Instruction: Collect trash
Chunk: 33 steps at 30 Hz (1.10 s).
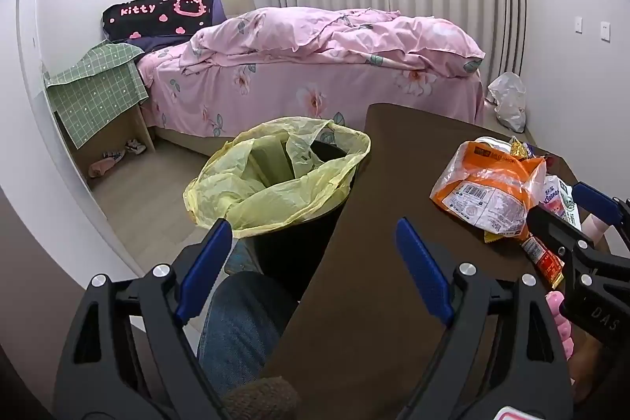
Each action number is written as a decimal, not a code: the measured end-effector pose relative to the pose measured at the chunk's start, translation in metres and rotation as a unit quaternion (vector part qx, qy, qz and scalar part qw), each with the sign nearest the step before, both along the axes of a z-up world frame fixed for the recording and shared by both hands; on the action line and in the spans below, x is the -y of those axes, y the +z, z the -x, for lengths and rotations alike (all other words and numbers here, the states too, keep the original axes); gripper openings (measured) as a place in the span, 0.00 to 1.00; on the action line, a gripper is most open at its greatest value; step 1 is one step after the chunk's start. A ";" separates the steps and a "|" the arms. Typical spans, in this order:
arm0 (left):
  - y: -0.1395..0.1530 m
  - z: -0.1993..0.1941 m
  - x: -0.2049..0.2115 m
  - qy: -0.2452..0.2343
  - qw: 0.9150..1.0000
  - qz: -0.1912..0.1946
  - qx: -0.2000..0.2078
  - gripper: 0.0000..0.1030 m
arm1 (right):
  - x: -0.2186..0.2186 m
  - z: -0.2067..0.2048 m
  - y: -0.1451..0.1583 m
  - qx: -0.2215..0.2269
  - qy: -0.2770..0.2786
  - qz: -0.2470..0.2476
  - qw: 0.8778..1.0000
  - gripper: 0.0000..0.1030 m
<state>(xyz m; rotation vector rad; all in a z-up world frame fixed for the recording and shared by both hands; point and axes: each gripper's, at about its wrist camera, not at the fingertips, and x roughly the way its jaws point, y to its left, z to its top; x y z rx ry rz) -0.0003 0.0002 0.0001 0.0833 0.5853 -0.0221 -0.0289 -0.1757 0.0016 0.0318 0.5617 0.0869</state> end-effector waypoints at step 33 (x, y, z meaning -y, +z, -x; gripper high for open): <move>0.003 0.007 0.001 0.001 1.000 -0.006 0.004 0.78 | 0.006 0.001 -0.002 0.002 -0.009 -0.003 1.000 0.73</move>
